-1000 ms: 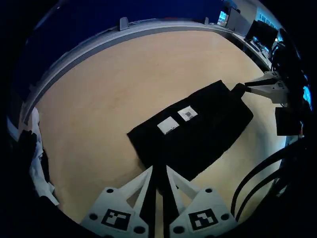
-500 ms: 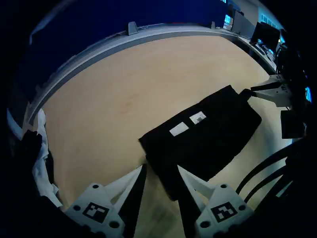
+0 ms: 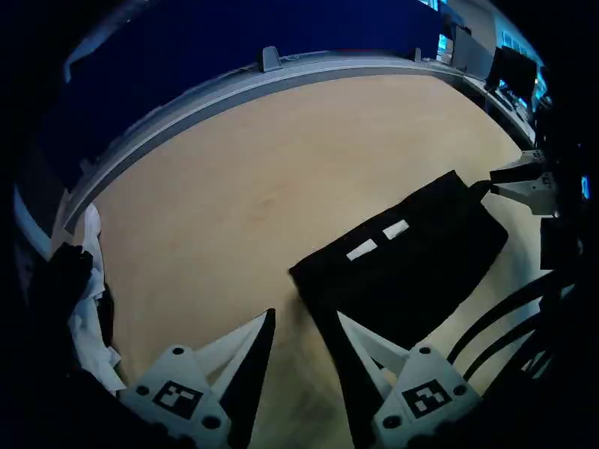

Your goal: Fold towel

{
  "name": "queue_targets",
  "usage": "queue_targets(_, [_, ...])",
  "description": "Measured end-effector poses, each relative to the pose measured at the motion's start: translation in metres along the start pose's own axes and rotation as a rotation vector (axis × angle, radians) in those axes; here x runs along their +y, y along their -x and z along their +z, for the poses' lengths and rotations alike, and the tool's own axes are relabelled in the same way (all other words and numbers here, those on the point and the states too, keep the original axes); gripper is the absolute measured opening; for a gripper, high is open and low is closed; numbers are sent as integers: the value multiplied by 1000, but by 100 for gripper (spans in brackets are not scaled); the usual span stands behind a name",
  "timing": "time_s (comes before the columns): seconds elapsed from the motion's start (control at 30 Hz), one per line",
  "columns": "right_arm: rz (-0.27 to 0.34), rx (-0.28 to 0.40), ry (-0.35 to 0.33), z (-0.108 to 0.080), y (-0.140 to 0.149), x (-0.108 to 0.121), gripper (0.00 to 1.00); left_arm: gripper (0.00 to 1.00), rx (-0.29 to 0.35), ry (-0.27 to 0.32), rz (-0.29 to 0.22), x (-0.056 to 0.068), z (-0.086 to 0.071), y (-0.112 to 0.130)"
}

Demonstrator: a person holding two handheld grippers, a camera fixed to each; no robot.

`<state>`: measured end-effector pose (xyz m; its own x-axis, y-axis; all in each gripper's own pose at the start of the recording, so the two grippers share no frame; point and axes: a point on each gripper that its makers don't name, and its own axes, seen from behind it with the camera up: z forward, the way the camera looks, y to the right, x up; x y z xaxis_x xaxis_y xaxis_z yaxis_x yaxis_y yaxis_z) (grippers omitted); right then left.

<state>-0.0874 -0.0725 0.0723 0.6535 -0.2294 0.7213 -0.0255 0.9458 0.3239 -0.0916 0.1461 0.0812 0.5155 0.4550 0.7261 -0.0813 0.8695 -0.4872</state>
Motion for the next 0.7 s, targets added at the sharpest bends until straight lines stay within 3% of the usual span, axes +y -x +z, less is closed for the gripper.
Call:
queue_targets(0.2, [-3,14,28,6,-4,6,61,69,7,-4,-9,-3,-1,-3])
queue_targets(0.33, [14,23,38,6,-7,10,80,86,20,1,-28,-4,-5,-4])
queue_targets(0.4, [26,29,46,6,-8,12,87,86,27,2,-40,-5,-8,-4])
queue_targets(0.53, [41,32,47,4,-9,13,88,86,39,-7,-59,-9,-13,-2])
queue_targets(0.7, [41,33,28,-3,-6,9,100,86,75,-16,-82,-13,-26,-1])
